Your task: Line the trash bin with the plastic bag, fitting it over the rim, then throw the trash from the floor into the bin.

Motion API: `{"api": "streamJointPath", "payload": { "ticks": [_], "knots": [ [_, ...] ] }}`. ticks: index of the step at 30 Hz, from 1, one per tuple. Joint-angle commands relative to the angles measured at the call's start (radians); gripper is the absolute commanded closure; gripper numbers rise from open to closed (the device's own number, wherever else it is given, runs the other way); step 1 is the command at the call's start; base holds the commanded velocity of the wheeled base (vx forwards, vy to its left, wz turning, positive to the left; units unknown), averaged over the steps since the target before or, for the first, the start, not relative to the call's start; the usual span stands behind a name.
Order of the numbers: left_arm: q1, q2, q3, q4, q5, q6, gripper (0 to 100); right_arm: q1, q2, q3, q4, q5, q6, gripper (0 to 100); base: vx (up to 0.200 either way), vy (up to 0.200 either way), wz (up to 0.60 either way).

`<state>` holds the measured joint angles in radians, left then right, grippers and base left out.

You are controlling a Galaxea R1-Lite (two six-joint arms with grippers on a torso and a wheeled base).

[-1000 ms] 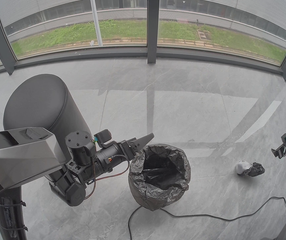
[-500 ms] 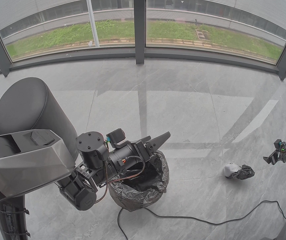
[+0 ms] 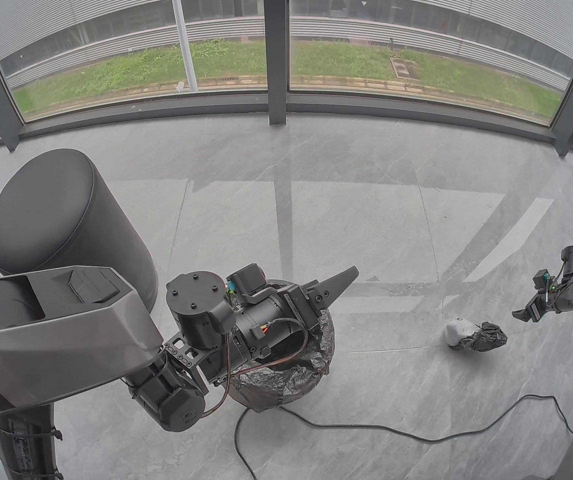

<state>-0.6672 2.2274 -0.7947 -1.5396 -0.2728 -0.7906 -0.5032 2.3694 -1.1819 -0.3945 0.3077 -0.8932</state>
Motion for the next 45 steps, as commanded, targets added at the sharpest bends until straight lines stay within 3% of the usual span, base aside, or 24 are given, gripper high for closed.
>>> {"api": "streamJointPath", "payload": {
  "ticks": [1,5,11,18,24,28,34,38,45],
  "knots": [
    [-0.006,0.009,-0.011,-0.002,0.007,0.008,0,0.008,0.108,-0.124,0.02,0.005,-0.066,0,-0.2,0.0,0.0],
    [-0.005,0.023,-0.032,-0.004,0.007,0.027,0,0.032,0.166,-0.234,0.057,0.045,-0.125,0,0.0,0.0,0.0],
    [-0.012,0.043,-0.038,-0.004,0.007,0.037,0,0.121,0.284,-0.521,0.256,0.169,-0.179,0,0.0,0.0,0.0],
    [-0.02,0.058,-0.038,-0.004,0.007,0.037,0,0.17,0.403,-0.693,0.365,0.169,-0.19,0,0.0,0.0,0.0],
    [-0.014,0.061,-0.038,-0.002,0.007,0.037,0,0.186,0.433,-0.713,0.381,0.168,-0.191,0,0.0,0.0,0.0],
    [0.003,0.075,-0.043,-0.004,0.007,0.037,0,0.189,0.504,-0.818,0.373,0.165,-0.19,0,0.0,0.0,0.0],
    [0.029,0.069,-0.044,-0.004,0.007,0.037,0,0.181,0.625,-0.818,0.396,0.156,-0.196,0,0.0,0.0,0.0],
    [0.037,0.075,-0.044,-0.004,0.009,0.037,0,0.186,0.627,-0.818,0.494,0.153,-0.197,0,0.0,0.0,0.0],
    [0.041,0.08,-0.041,-0.004,0.009,0.037,0,0.187,0.731,-0.818,0.282,0.062,-0.173,0,0.0,0.0,0.0]
  ]
}}
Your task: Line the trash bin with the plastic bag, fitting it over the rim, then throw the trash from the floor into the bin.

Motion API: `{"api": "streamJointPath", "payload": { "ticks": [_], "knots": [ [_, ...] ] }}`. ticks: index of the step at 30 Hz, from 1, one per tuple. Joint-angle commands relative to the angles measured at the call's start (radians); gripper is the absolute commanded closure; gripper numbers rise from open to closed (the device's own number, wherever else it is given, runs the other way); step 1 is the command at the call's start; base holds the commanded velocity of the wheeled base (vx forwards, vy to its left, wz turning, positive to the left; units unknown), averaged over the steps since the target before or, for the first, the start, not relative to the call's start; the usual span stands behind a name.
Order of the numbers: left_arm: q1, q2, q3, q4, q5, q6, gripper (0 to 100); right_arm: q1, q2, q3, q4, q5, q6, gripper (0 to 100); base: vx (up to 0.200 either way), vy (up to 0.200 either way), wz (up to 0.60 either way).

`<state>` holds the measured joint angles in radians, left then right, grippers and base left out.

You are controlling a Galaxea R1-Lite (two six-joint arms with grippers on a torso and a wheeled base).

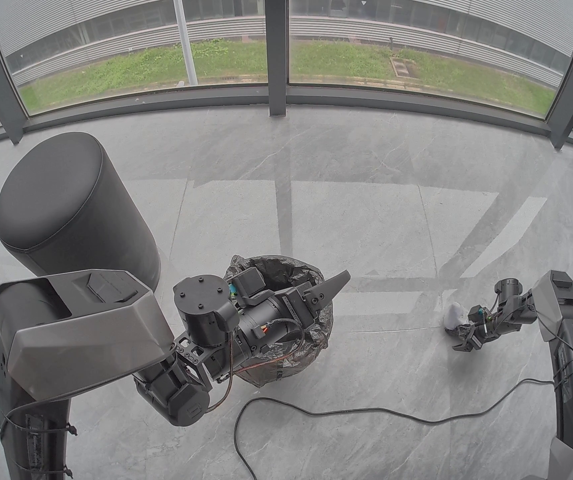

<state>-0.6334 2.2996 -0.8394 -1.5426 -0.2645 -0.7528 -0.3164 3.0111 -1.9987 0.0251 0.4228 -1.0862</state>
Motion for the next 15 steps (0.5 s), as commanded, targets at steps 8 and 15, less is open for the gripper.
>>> {"api": "streamJointPath", "payload": {
  "ticks": [8,15],
  "knots": [
    [0.009,0.006,0.003,-0.002,0.001,0.001,0,-0.024,0.089,-0.001,-0.192,-0.073,0.049,100,0.0,0.0,0.0],
    [0.021,-0.014,0.005,-0.002,0.001,0.006,0,-0.041,0.089,-0.001,-0.214,-0.07,0.132,100,0.0,0.0,0.0]
  ]
}}
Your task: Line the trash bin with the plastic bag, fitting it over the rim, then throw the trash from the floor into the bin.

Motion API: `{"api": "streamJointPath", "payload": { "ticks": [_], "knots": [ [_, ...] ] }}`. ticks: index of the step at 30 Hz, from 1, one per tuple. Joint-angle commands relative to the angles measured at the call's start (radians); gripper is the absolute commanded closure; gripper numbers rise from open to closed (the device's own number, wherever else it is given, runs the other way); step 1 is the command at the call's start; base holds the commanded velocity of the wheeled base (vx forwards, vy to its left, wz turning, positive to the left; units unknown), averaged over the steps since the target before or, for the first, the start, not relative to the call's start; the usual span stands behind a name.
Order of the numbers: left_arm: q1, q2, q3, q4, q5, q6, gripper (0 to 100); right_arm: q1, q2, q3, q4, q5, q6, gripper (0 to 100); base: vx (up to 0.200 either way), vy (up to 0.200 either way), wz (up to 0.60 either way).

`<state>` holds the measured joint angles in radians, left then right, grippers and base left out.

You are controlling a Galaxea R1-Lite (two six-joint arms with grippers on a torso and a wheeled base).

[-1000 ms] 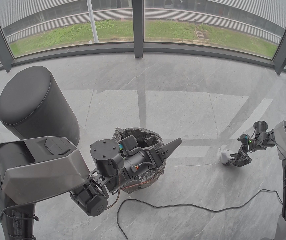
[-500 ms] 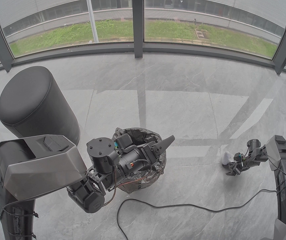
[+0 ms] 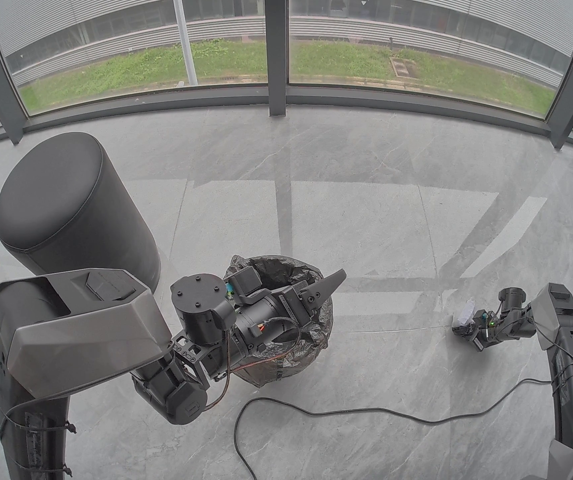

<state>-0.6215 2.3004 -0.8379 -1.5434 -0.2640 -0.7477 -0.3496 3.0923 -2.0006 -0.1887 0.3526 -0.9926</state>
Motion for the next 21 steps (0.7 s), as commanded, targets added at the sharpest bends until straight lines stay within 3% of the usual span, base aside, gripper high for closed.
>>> {"api": "streamJointPath", "payload": {
  "ticks": [1,4,11,17,21],
  "knots": [
    [0.014,-0.019,0.003,-0.001,0.0,0.001,0,-0.009,0.008,0.001,0.005,0.0,0.063,100,0.0,0.0,0.0],
    [0.022,-0.027,0.002,-0.001,0.0,0.001,0,-0.011,0.008,0.001,0.012,0.0,0.112,100,0.0,0.0,0.0],
    [0.049,-0.13,0.011,0.0,0.005,0.001,0,0.003,0.006,0.001,0.184,-0.003,0.319,100,0.0,0.0,0.0],
    [0.078,-0.226,0.091,0.002,0.005,-0.002,0,0.086,-0.233,0.001,0.186,-0.009,0.468,100,0.0,0.0,0.0],
    [0.089,-0.292,0.145,0.002,0.006,-0.001,0,0.139,-0.371,0.001,0.189,-0.009,0.508,100,0.0,0.0,0.0]
  ]
}}
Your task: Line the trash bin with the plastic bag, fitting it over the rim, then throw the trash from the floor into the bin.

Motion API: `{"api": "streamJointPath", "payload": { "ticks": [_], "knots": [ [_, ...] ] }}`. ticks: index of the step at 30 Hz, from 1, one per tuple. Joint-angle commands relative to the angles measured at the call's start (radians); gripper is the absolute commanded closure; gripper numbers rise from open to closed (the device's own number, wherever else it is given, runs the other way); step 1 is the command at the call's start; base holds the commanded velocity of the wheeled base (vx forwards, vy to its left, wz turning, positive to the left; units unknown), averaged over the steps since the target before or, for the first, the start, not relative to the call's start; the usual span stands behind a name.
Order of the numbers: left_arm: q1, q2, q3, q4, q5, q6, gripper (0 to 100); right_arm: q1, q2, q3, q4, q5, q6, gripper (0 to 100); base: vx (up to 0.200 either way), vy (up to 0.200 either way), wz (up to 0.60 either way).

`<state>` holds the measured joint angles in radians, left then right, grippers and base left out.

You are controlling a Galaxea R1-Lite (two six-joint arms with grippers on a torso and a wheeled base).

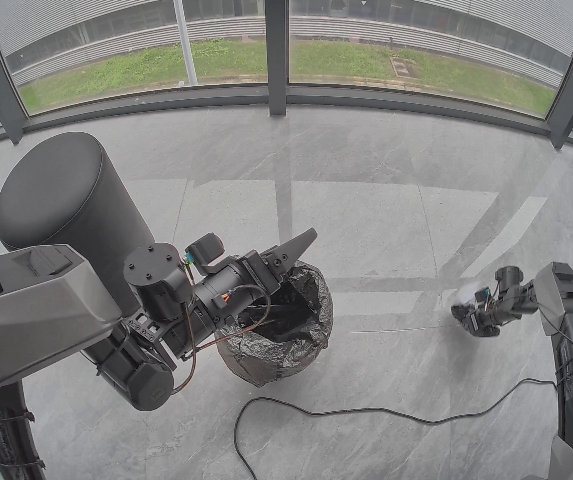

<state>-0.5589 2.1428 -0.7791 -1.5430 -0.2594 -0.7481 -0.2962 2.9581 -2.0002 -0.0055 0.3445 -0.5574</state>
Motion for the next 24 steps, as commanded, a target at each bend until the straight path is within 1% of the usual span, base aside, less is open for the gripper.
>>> {"api": "streamJointPath", "payload": {
  "ticks": [1,4,8,9,12,14,15,16,18,22,24],
  "knots": [
    [0.03,-0.158,0.097,0.001,0.002,0.0,0,0.086,-0.237,0.0,0.006,-0.001,0.073,100,0.0,0.0,0.0],
    [0.057,-0.221,0.116,0.003,-0.001,-0.007,0,0.184,-0.406,0.0,0.045,0.002,0.133,100,0.0,0.0,0.0],
    [0.105,-0.273,0.139,0.007,-0.001,-0.013,0,0.342,-0.531,0.0,0.202,0.019,0.208,100,0.0,0.0,0.0],
    [0.116,-0.291,0.152,0.007,-0.001,-0.014,0,0.434,-0.568,0.0,0.263,0.022,0.252,100,0.0,0.0,0.0],
    [0.12,-0.32,0.187,0.007,0.0,-0.013,0,0.612,-0.602,0.0,0.341,0.024,0.324,100,0.0,0.0,0.0],
    [0.12,-0.336,0.213,0.006,0.0,-0.007,0,0.715,-0.6,0.0,0.364,0.022,0.34,100,0.0,0.0,0.0],
    [0.12,-0.343,0.224,0.004,0.0,-0.005,0,0.715,-0.6,0.0,0.364,0.022,0.34,100,0.0,0.0,0.0],
    [0.12,-0.346,0.227,0.004,0.0,-0.005,0,0.766,-0.591,0.0,0.364,0.022,0.338,100,0.0,0.0,0.0],
    [0.12,-0.368,0.251,0.003,0.0,0.0,0,0.828,-0.564,0.0,0.364,0.018,0.333,100,0.0,0.0,0.0],
    [0.12,-0.403,0.311,0.003,-0.012,0.029,0,0.856,-0.524,0.0,0.363,0.013,0.309,100,0.0,0.0,0.0],
    [0.12,-0.411,0.33,0.003,-0.017,0.042,0,0.858,-0.513,0.0,0.363,0.013,0.294,100,0.2,0.2,0.0]
  ]
}}
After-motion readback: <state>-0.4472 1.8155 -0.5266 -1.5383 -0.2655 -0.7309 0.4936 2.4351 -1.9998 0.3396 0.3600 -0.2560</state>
